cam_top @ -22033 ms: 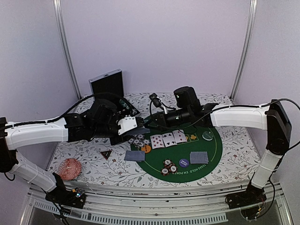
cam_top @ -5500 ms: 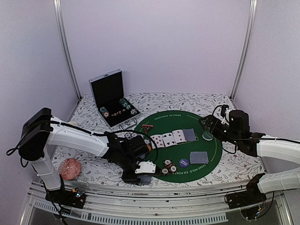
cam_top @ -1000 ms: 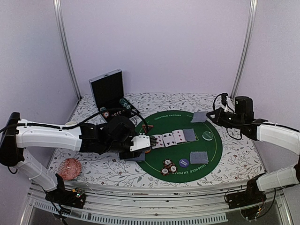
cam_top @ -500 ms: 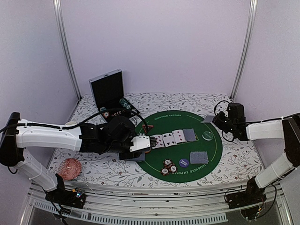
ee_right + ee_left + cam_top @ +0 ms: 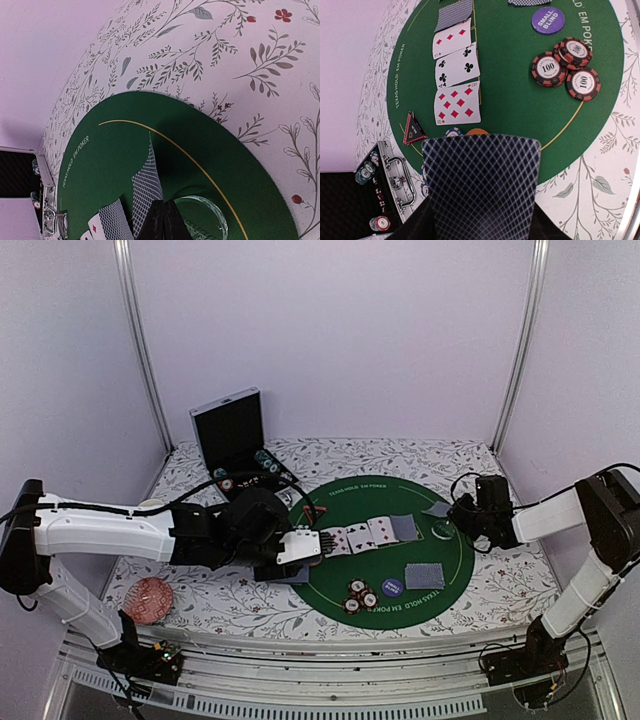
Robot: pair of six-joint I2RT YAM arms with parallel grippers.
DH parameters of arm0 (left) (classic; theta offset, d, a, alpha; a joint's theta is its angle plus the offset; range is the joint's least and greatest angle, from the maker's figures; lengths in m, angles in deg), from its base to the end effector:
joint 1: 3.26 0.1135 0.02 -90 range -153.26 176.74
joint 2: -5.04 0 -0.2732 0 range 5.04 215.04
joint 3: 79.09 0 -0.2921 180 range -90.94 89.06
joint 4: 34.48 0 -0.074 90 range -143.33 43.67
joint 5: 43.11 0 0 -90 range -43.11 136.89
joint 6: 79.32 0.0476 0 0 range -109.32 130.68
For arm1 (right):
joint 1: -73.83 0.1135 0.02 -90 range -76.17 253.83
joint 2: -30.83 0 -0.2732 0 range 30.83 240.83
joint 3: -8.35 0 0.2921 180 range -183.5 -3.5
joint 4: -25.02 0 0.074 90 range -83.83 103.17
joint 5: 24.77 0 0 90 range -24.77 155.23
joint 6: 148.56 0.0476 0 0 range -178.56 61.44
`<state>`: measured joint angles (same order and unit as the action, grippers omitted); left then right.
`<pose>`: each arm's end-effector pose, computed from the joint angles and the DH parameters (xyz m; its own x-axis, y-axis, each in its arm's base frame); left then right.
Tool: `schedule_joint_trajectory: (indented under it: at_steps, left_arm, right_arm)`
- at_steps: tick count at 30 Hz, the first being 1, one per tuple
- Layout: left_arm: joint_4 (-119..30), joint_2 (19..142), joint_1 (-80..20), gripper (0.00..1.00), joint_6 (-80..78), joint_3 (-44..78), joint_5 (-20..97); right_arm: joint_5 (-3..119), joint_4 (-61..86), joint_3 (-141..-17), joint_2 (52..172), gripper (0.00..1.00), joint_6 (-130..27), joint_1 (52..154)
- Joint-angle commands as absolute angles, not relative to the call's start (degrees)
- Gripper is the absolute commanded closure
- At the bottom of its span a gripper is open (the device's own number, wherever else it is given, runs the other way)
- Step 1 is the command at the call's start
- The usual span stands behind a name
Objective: Distribute texas hold em gaming equipment
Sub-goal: Place the poker card in the community card area.
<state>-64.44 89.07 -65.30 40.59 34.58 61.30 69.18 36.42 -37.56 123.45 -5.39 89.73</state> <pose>0.1749 -0.3043 0.2076 0.0870 0.8662 -0.4921 0.8462 0.1964 0.4953 0.3201 0.0878 0.1036 -0.5087 0.6854 -0.5210 0.3135 0.7111 0.6293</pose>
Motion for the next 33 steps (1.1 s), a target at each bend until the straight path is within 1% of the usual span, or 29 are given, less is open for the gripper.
schedule_joint_trajectory:
  at_steps: [1,6,9,15,22,33]
  left_arm:
    - [-64.53,89.66,-64.87,0.49,39.95,33.68,60.88]
    - [-64.61,89.52,-64.92,0.49,39.95,33.66,60.78]
    - [-64.7,89.51,-64.85,0.49,39.95,33.69,60.73]
    - [-64.83,89.54,-64.93,0.49,39.95,33.6,60.69]
    - [-64.97,89.56,-64.95,0.49,39.97,33.6,60.51]
    - [-65.05,89.62,-64.94,0.48,39.87,33.6,60.34]
  right_arm:
    - [67.26,38.43,-36.67,123.22,0.93,-3.86,91.01]
    - [65.59,38.7,-35.38,121.8,0.88,-3.25,91.67]
    - [65.1,39.04,-34.56,121.16,0.88,-3.01,91.97]
    - [63.84,39.98,-33.53,121.01,0.97,-2.68,92.12]
    - [62.95,41.46,-33.04,121.18,0.98,-1.85,92.84]
    - [65.21,40.95,-32.99,122.23,0.98,-4.84,94.32]
